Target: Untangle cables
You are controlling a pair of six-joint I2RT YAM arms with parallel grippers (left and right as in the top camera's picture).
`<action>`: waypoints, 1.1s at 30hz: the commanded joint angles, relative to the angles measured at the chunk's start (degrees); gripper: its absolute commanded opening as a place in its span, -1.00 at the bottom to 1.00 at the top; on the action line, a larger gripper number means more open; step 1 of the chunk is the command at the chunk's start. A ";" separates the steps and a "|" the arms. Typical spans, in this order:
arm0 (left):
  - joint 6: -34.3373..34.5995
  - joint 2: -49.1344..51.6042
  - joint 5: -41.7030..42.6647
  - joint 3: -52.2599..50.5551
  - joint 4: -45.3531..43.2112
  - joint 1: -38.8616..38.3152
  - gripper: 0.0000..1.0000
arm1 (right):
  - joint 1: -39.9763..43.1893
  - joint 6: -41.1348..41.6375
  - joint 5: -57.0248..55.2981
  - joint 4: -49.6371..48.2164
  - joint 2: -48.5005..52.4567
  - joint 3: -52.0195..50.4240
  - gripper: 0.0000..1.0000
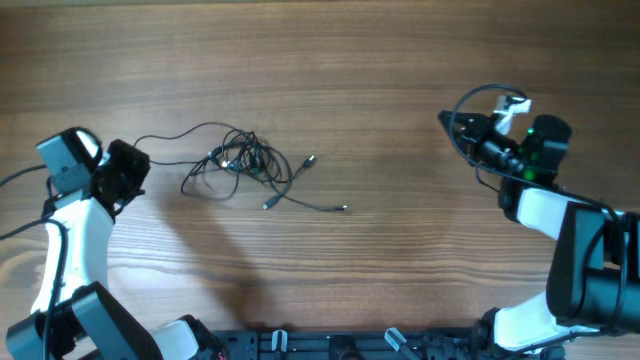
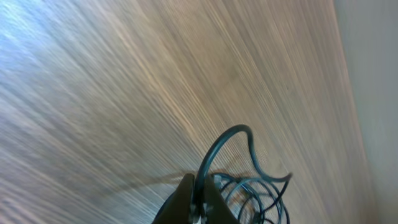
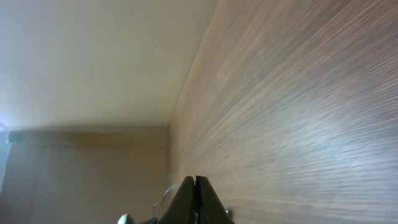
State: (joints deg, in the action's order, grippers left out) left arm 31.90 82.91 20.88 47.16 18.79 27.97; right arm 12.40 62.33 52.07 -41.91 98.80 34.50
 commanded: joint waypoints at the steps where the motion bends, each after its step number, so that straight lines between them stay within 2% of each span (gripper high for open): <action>1: -0.13 -0.50 6.01 0.00 -0.31 -0.48 -0.92 | -0.96 -7.39 0.96 3.08 -0.02 0.66 -0.91; 2: -0.13 -0.50 7.80 0.00 -0.33 -2.47 -0.92 | -3.52 -10.51 0.48 6.36 -0.02 0.66 -0.83; 3: -0.13 -0.50 8.09 0.00 -0.33 -4.57 -0.92 | -5.66 -12.70 -0.24 8.55 -0.02 0.66 -0.62; 5: -0.13 -0.50 8.04 0.00 -0.33 -9.22 -0.88 | -10.34 -15.21 -3.17 12.09 -0.02 0.66 0.07; 7: -0.13 -0.50 6.99 0.00 -0.39 -16.72 -0.14 | -16.06 -15.87 -7.21 14.49 -0.02 0.66 0.82; 8: -0.11 -0.50 5.16 0.00 -0.35 -19.06 -0.12 | -17.88 -15.85 -8.24 14.80 -0.02 0.66 0.99; 10: -0.09 -0.50 -0.04 0.00 -0.57 -24.59 -0.17 | -23.98 -15.87 -11.34 14.91 -0.02 0.66 0.99; 11: -0.09 -0.50 -0.98 0.00 -0.83 -26.80 -0.34 | -25.49 -15.89 -11.65 14.84 -0.02 0.66 0.99; 13: -0.09 -0.50 -1.07 0.00 -1.68 -29.42 -0.92 | -29.35 -15.85 -11.65 14.56 -0.02 0.66 0.99; 20: 0.09 -5.42 5.03 0.13 -8.31 -31.45 -0.92 | -36.94 -15.67 -9.64 8.70 -0.02 0.66 1.00; 21: 0.13 -7.52 5.01 0.13 -9.22 -31.45 -0.92 | -37.57 -16.65 -7.10 4.96 -0.02 0.66 0.99; 23: 3.26 -11.52 5.01 0.13 -11.26 -31.45 -0.92 | -39.80 -23.65 -3.54 -1.22 -0.02 0.66 0.99; 24: 5.55 -13.70 5.01 0.13 -12.90 -31.45 -0.92 | -41.79 -29.92 -5.70 -1.77 -0.02 0.66 1.00; 26: 10.60 -18.21 5.03 0.13 -16.65 -31.45 -0.92 | -45.57 -35.80 -11.47 -2.69 -0.02 0.66 0.99; 29: 15.89 -23.39 5.05 0.13 -18.64 -31.52 -0.92 | -51.39 -37.55 -18.47 -10.38 -0.02 0.66 0.99; 32: 24.44 -26.21 5.09 0.13 -18.82 -32.35 -0.92 | -56.74 -38.73 -35.36 -15.19 0.00 0.66 0.99; 33: 24.79 -26.49 5.27 0.13 -19.45 -33.42 -0.92 | -58.45 -40.06 -40.98 -16.26 0.00 0.81 0.99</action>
State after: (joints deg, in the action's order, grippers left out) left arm 50.00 58.08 25.21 47.09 0.38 -3.51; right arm -42.63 25.89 28.21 -56.14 98.70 34.83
